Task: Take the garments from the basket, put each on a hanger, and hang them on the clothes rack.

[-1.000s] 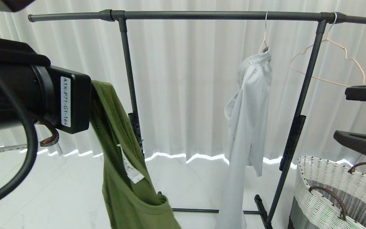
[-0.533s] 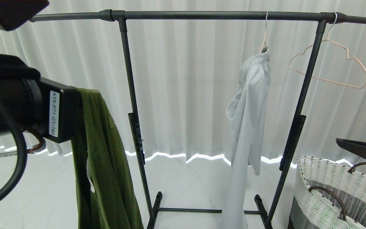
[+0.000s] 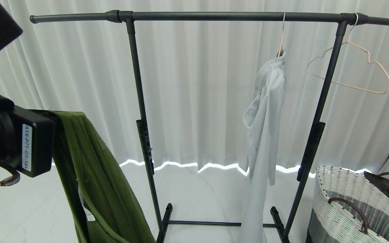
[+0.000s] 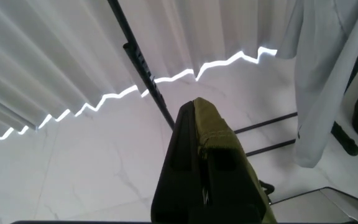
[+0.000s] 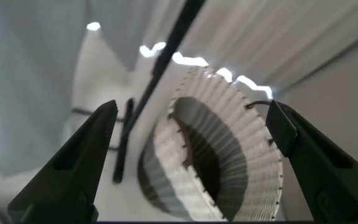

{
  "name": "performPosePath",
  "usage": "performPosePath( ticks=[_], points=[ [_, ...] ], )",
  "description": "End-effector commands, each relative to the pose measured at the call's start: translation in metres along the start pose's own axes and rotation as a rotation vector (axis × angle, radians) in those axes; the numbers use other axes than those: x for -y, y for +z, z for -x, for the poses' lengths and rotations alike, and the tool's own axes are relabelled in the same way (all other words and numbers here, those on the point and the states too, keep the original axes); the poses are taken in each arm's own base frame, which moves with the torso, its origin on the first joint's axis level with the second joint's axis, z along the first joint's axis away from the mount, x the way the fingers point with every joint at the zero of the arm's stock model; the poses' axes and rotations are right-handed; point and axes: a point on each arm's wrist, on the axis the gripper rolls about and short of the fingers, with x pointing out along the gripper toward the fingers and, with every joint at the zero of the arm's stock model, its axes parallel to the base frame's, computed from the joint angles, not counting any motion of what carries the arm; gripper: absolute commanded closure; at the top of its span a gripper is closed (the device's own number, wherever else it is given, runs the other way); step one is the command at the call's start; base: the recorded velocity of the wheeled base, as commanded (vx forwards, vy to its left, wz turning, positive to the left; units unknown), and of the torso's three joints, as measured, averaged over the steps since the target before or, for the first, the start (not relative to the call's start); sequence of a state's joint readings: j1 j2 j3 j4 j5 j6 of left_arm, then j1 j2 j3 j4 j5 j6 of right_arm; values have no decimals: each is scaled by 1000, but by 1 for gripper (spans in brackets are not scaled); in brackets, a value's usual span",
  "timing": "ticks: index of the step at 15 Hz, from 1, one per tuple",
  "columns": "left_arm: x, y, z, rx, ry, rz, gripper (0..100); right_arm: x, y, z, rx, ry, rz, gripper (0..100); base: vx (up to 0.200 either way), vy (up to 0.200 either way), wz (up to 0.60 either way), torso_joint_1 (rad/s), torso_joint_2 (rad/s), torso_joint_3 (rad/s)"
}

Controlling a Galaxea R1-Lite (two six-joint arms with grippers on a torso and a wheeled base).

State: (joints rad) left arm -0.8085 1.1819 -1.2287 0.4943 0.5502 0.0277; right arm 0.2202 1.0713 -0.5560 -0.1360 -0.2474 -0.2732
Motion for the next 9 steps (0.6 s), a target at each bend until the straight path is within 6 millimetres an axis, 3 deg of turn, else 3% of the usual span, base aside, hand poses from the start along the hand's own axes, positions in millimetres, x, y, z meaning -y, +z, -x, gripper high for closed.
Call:
performPosePath(
  ticks=[1,4,9],
  points=[
    [-1,-1,2,5,1,5,100,-4,-31,-17,-77,-51,11,0,0,0,0,0,0,0],
    [-1,-3,2,-1,3,3,100,-10,-68,-24,-137,-82,-39,0,0,0,0,0,0,0],
    [-9,-10,-6,-41,68,20,100,-24,-126,-6,-285,-60,-62,0,0,0,0,0,0,0]
  ],
)
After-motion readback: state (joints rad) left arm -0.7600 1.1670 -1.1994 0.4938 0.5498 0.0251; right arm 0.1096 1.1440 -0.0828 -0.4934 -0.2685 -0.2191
